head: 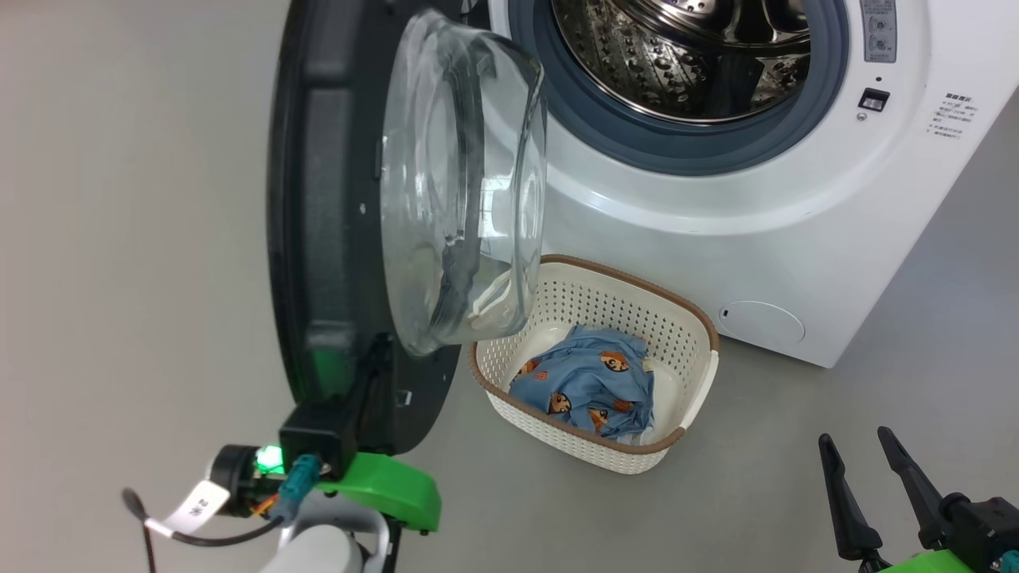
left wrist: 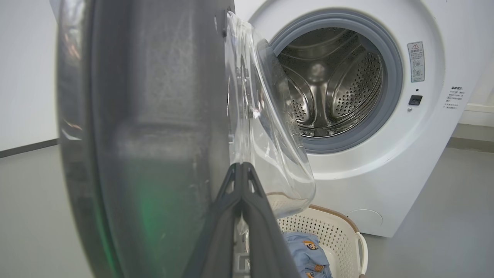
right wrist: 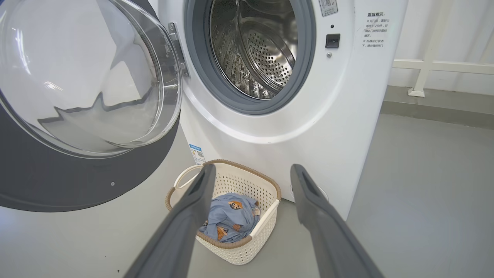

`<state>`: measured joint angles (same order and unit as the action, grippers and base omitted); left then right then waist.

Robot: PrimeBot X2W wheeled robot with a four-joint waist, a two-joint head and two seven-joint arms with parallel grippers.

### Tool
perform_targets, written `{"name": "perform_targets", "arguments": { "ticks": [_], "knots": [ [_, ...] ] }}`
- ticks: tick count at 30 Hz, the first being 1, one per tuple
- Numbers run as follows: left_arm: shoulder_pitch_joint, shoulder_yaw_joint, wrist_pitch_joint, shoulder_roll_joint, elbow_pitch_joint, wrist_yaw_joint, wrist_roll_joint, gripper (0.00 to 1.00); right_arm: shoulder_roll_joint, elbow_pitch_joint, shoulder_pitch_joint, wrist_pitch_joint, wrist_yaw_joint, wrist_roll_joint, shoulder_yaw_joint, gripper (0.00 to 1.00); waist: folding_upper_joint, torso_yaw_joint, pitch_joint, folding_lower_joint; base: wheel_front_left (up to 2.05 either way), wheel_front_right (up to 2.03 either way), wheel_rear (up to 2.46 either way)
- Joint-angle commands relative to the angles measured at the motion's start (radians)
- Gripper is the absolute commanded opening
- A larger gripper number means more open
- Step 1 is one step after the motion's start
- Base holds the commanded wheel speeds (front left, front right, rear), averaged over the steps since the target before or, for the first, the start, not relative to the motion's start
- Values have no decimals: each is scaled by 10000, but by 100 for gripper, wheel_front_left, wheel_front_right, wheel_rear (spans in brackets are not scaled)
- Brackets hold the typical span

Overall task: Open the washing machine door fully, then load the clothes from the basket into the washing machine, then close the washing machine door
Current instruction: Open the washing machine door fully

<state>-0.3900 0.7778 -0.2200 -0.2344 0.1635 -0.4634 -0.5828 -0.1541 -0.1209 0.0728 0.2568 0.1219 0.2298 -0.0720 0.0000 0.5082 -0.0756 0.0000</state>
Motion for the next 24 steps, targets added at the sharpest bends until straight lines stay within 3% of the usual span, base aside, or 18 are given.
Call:
{"name": "perform_targets", "arguments": {
  "ticks": [1, 12, 24],
  "knots": [
    [-149, -549, -6, -437, -276, -163, -27, 0, -172, 257, -216, 49, 88, -64, 295, 100, 0, -27, -12, 0, 0, 0, 0],
    [-11, -1544, -151, -1471, -185, -268, -291, 0, -328, 338, -159, 49, 88, 34, 199, 100, 0, -304, -239, 0, 0, 0, 0],
    [-203, -2812, -403, -2134, 714, 405, -276, 0, -666, 702, -392, -137, 88, 72, 150, 100, 0, -626, -920, 0, 0, 0, 0]
  ]
}}
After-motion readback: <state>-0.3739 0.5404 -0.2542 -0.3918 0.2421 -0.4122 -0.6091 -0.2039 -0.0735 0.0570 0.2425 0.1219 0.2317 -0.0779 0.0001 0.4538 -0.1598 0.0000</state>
